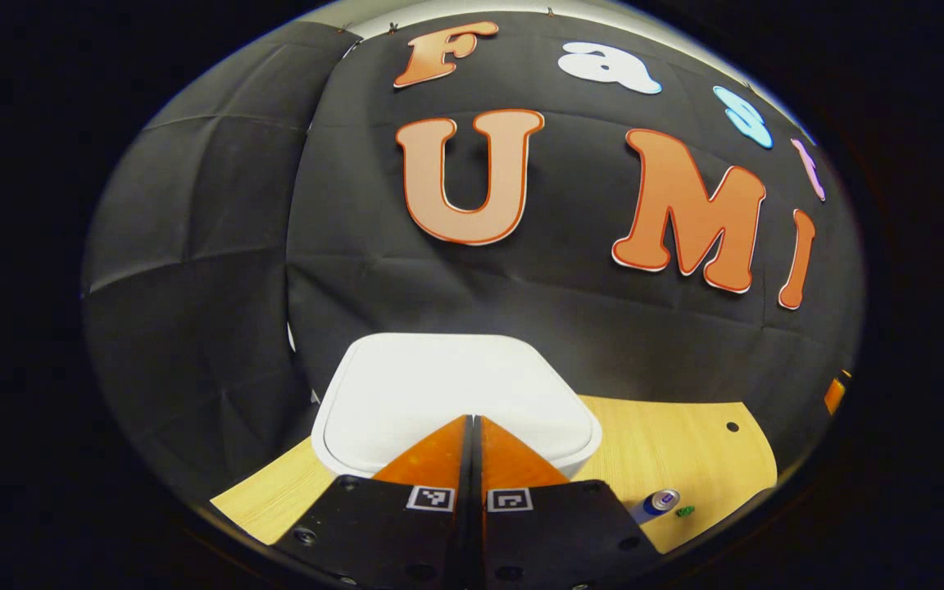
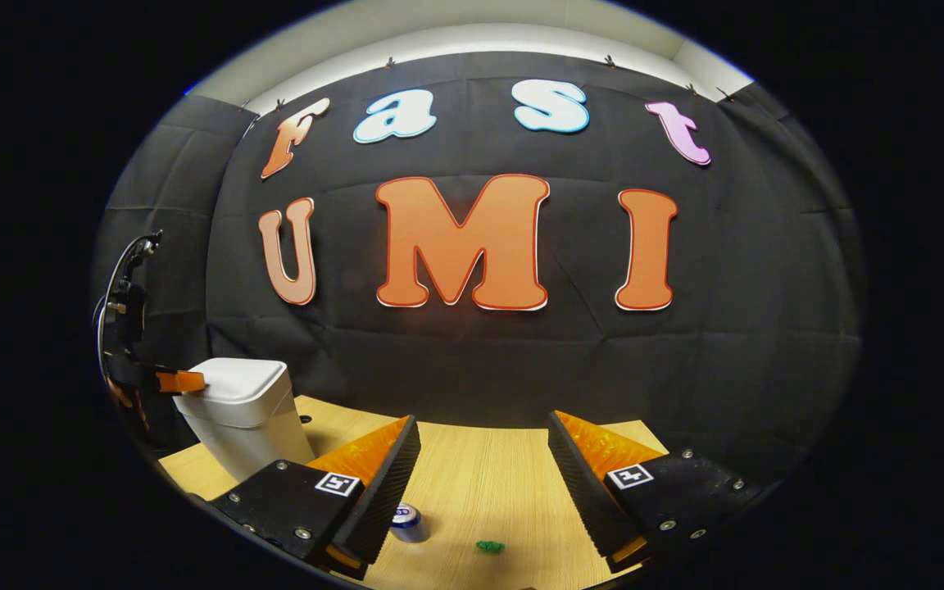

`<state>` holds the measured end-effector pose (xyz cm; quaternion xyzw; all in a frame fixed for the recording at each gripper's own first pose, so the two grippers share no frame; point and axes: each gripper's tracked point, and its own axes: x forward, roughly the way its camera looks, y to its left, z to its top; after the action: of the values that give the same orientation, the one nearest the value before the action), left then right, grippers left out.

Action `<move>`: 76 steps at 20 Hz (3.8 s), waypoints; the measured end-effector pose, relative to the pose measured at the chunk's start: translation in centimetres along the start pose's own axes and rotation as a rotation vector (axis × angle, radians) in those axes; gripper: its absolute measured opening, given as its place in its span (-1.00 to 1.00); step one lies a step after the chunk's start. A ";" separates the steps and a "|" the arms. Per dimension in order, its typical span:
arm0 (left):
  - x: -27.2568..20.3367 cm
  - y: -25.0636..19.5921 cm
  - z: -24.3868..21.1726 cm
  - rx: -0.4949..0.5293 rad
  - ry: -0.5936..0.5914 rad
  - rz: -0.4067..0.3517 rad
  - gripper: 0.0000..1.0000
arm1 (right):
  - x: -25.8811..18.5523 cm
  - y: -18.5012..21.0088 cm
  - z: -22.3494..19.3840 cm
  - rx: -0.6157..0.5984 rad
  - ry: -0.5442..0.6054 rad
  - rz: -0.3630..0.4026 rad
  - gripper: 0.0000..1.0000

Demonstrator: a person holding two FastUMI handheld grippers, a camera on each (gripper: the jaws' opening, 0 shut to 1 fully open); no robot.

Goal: Press the lid of the desktop garbage bin to open it, pick up the crumpled paper on the desktop and throw it into the bin, then pick up the pop can on the desktop and drop it into the bin, and finally close the garbage bin lid.

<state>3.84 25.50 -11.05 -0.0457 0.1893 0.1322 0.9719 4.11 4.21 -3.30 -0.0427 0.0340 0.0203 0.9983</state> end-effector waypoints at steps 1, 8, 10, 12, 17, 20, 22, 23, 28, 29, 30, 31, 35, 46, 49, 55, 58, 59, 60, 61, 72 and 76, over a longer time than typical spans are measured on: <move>-0.1 0.1 -0.7 -0.001 0.004 0.014 -1.00 | 0.0 0.1 -0.1 0.000 0.004 0.003 0.87; 0.4 -0.3 -0.6 0.072 0.061 0.058 -1.00 | -0.1 0.4 -0.6 0.001 0.016 0.017 0.87; 0.1 -0.3 0.6 0.079 0.013 0.036 -1.00 | -0.1 0.3 -0.4 0.006 0.011 0.017 0.87; -1.6 -0.6 4.1 0.087 -0.100 0.033 -1.00 | -0.3 -0.1 -0.7 0.003 0.013 0.013 0.87; -6.4 -4.8 8.8 0.102 -0.300 -0.043 -0.91 | -0.3 -0.3 -2.3 -0.010 0.037 0.014 0.87; -8.2 -7.7 8.7 0.119 -0.301 -0.114 -0.22 | -0.4 -0.1 -3.6 -0.036 0.034 0.037 0.88; -9.9 -8.8 9.8 0.127 -0.342 -0.137 0.17 | -0.1 -0.4 -5.0 -0.034 0.054 0.035 0.89; -10.7 -9.4 10.4 0.132 -0.366 -0.147 0.31 | -0.1 -0.6 -5.8 -0.029 0.069 0.033 0.88; -14.2 -11.9 12.6 0.164 -0.490 -0.168 0.86 | 1.0 -0.9 -11.1 -0.022 0.158 0.042 0.89; -14.7 -12.2 12.7 0.166 -0.492 -0.166 0.85 | 1.3 -0.9 -12.6 -0.029 0.181 0.044 0.88; -15.1 -12.6 12.5 0.166 -0.497 -0.162 0.87 | 1.7 -0.9 -14.3 -0.039 0.211 0.044 0.88; -15.4 -12.6 12.5 0.166 -0.495 -0.149 0.89 | 2.1 -0.7 -15.7 -0.045 0.242 0.049 0.89; -17.0 -13.2 12.8 0.145 -0.494 -0.171 0.84 | 3.1 -0.7 -21.7 -0.041 0.351 0.060 0.89; -19.6 -13.3 14.1 -0.020 -0.470 -0.244 0.85 | 4.8 0.1 -32.0 -0.100 0.572 0.112 0.91; -19.6 -12.8 13.6 -0.021 -0.450 -0.222 0.86 | 5.1 0.4 -33.2 -0.128 0.592 0.125 0.91; -18.3 -13.1 11.5 0.031 -0.365 -0.202 0.87 | 6.7 -0.8 -35.3 -0.159 0.624 0.097 0.71; -17.9 -13.2 11.3 0.055 -0.349 -0.195 0.87 | 6.3 -0.3 -36.4 -0.134 0.654 0.111 0.36; -17.8 -13.0 11.2 0.065 -0.344 -0.191 0.87 | 6.3 -0.2 -36.3 -0.140 0.652 0.113 0.29; -17.7 -13.1 11.0 0.069 -0.339 -0.193 0.87 | 6.2 -0.1 -36.1 -0.155 0.647 0.112 0.07; -17.6 -13.3 10.8 0.068 -0.334 -0.197 0.87 | 6.1 -0.1 -36.0 -0.170 0.647 0.109 -0.05; -16.2 -12.4 8.7 0.063 -0.265 -0.213 0.89 | 6.5 0.7 -26.4 -0.084 0.496 0.114 -0.74; -16.1 -11.2 8.5 0.048 -0.263 -0.214 0.89 | 6.8 2.5 -19.6 -0.092 0.379 0.155 -0.75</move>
<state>-4.42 12.04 3.31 -0.0249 0.0575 0.0284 0.9976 9.47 5.28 -23.43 -0.0883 0.2234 0.0901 0.9665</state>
